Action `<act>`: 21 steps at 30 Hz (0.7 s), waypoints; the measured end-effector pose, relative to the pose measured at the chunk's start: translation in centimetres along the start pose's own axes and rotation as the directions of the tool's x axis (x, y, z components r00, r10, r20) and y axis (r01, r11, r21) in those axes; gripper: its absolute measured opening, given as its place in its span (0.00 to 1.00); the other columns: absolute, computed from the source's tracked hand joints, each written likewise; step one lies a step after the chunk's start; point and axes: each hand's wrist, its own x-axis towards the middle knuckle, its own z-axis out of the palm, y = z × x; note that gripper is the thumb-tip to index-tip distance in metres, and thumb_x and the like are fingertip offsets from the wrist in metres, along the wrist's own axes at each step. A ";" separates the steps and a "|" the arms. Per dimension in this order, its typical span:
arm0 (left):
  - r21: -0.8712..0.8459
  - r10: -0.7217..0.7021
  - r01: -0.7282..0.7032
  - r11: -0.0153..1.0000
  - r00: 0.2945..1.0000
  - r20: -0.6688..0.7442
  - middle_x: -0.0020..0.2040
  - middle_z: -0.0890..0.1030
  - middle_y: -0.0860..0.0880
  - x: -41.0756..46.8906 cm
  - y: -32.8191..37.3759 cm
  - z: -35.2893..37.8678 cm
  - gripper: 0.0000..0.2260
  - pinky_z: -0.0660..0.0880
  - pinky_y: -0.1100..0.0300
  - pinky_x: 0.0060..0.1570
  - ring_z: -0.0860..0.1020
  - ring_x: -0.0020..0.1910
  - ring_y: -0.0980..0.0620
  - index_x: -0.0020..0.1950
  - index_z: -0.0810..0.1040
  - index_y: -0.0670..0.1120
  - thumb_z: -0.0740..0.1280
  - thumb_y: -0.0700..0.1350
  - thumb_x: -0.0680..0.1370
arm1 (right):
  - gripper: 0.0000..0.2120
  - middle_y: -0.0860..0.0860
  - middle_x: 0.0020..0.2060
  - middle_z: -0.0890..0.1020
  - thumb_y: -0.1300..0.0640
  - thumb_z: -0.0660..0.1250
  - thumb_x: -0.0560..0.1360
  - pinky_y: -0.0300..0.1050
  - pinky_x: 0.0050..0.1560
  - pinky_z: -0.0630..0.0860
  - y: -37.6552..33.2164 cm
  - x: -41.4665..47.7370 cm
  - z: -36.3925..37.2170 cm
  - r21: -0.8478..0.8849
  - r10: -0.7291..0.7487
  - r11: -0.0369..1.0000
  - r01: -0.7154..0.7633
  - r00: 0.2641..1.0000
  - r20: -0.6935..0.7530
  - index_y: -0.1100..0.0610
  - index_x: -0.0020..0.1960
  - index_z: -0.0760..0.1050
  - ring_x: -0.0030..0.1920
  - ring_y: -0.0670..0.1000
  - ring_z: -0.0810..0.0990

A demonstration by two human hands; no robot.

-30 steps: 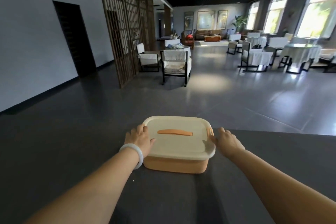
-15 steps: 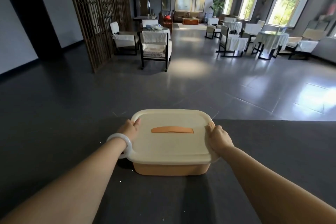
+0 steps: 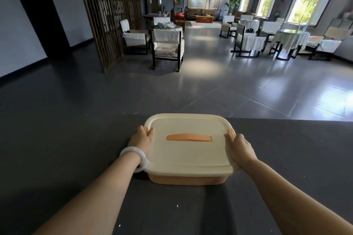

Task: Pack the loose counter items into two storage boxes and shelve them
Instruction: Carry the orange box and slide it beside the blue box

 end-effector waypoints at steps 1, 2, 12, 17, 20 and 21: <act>-0.011 0.007 -0.007 1.000 1.000 -0.004 0.46 0.76 0.43 -1.1 -0.3 0.0 0.18 0.72 0.53 0.40 0.78 0.43 0.41 0.57 0.66 0.45 0.54 0.59 0.82 | 0.22 0.61 0.56 0.77 0.41 0.51 0.81 0.48 0.46 0.67 0.3 -1.1 -0.3 0.009 0.000 1.000 0.000 1.000 -0.004 0.61 0.55 0.67 0.55 0.63 0.75; -0.024 0.012 -0.013 1.000 1.000 -0.007 0.45 0.76 0.44 -2.2 -0.5 0.0 0.17 0.71 0.53 0.39 0.77 0.41 0.43 0.56 0.66 0.45 0.54 0.59 0.82 | 0.22 0.61 0.56 0.77 0.41 0.51 0.81 0.48 0.46 0.66 0.7 -2.2 -0.6 0.014 0.002 1.000 -0.002 1.000 -0.007 0.61 0.53 0.66 0.55 0.62 0.75; -0.020 0.059 -0.058 0.998 0.995 0.076 0.48 0.76 0.44 -12.7 -2.0 1.4 0.17 0.70 0.54 0.40 0.76 0.44 0.43 0.56 0.66 0.43 0.55 0.57 0.83 | 0.24 0.59 0.53 0.78 0.40 0.53 0.80 0.47 0.45 0.67 7.2 -11.8 -4.3 0.028 0.079 0.996 -0.079 0.997 0.004 0.62 0.56 0.69 0.47 0.57 0.73; -0.035 0.093 -0.089 0.995 0.991 0.099 0.47 0.76 0.43 -16.0 -2.5 2.2 0.17 0.71 0.52 0.42 0.77 0.47 0.41 0.57 0.67 0.42 0.55 0.57 0.83 | 0.23 0.54 0.48 0.77 0.40 0.55 0.80 0.47 0.45 0.69 10.0 -16.0 -5.5 0.117 0.138 0.984 -0.135 0.990 -0.021 0.60 0.55 0.69 0.46 0.55 0.75; -0.034 0.103 -0.100 0.994 0.988 0.115 0.45 0.75 0.44 -17.8 -2.8 2.7 0.18 0.70 0.52 0.43 0.77 0.48 0.40 0.57 0.67 0.41 0.56 0.56 0.83 | 0.23 0.55 0.49 0.77 0.40 0.55 0.79 0.48 0.46 0.70 11.3 -18.2 -6.0 0.134 0.163 0.978 -0.158 0.986 -0.024 0.60 0.56 0.69 0.48 0.56 0.76; -0.029 0.108 -0.105 0.994 0.987 0.119 0.43 0.75 0.44 -18.4 -2.9 2.8 0.18 0.70 0.52 0.42 0.76 0.46 0.41 0.57 0.67 0.41 0.56 0.56 0.83 | 0.23 0.56 0.50 0.78 0.40 0.55 0.80 0.48 0.46 0.70 11.7 -18.8 -6.2 0.137 0.168 0.977 -0.163 0.985 -0.025 0.60 0.57 0.69 0.49 0.56 0.76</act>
